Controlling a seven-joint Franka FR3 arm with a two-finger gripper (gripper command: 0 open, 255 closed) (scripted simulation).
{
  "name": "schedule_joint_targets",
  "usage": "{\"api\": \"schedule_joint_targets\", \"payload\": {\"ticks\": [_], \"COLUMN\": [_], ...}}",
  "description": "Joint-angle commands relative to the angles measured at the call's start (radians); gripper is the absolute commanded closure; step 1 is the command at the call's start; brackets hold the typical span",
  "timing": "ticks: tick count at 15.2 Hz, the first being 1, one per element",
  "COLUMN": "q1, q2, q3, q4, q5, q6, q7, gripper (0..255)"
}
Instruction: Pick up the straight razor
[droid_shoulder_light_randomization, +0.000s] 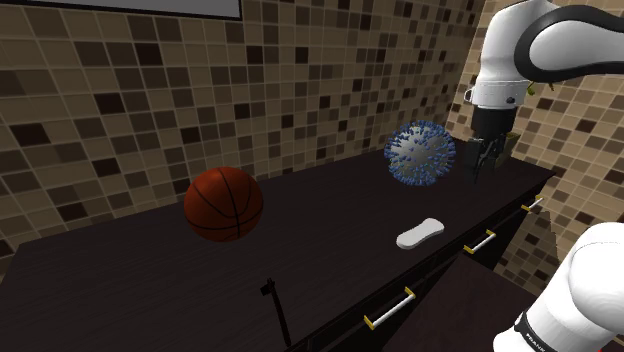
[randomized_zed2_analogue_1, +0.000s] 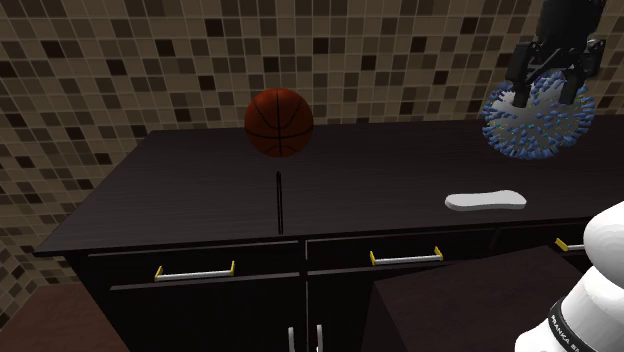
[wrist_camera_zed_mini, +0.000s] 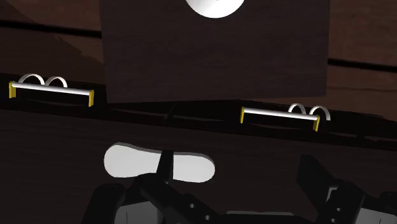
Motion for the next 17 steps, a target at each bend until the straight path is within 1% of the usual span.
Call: {"api": "schedule_joint_targets", "payload": {"ticks": [1,9,17], "q1": [0.000,0.068,0.124], "q2": [0.000,0.113,0.303], "q3": [0.000,0.136,0.270], "q4": [0.000,-0.043,-0.007], "q5": [0.000,0.139,0.238], "q6": [0.000,0.179,0.368], "q7": [0.000,0.152,0.289], "gripper": [0,0,0]}}
